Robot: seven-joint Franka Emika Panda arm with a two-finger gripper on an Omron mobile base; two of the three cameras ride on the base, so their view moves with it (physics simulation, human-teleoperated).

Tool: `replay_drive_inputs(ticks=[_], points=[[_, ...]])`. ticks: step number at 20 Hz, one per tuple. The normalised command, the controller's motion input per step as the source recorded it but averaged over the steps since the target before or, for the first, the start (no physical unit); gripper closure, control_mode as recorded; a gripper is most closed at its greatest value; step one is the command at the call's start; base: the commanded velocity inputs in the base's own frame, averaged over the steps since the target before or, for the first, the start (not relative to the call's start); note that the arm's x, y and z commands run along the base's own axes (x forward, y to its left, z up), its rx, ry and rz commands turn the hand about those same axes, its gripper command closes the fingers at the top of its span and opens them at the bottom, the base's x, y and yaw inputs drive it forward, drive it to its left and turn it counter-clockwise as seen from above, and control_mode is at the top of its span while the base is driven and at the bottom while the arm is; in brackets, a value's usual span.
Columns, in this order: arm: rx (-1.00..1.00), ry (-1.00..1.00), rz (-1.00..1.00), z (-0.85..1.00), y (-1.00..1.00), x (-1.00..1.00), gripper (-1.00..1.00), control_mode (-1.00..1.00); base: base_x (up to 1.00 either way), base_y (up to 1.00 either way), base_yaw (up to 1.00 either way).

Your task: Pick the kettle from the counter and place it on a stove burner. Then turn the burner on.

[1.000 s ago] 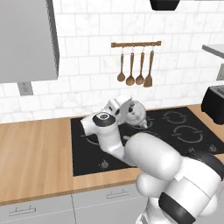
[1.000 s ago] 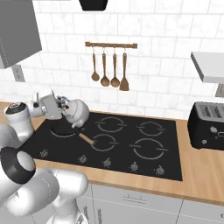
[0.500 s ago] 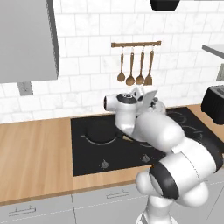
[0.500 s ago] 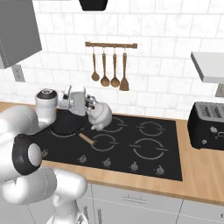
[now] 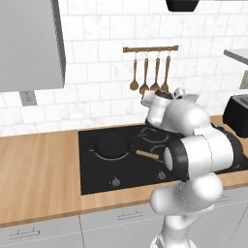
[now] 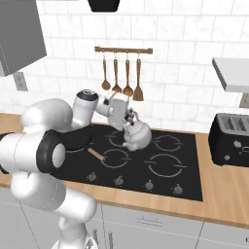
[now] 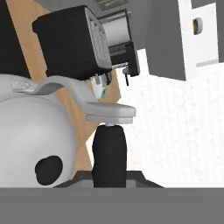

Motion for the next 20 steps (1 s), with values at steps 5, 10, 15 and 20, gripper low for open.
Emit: replay_drive_inputs(ticks=[5,10,15,20], points=[[0.11,0.32,-0.21,0.00,-1.00,0.30,1.00,-1.00,0.00,0.00,0.00],[0.25,0.11,0.01,-0.45,-0.92,0.10,1.00,-1.00,0.00,0.00,0.00],[0.25,-0.05,0.00,-0.63,-0.16,0.00,1.00,-1.00,0.00,0.00,0.00],[0.00,0.00,0.02,-0.04,-0.22,0.04,1.00,-1.00,0.00,0.00,0.00]])
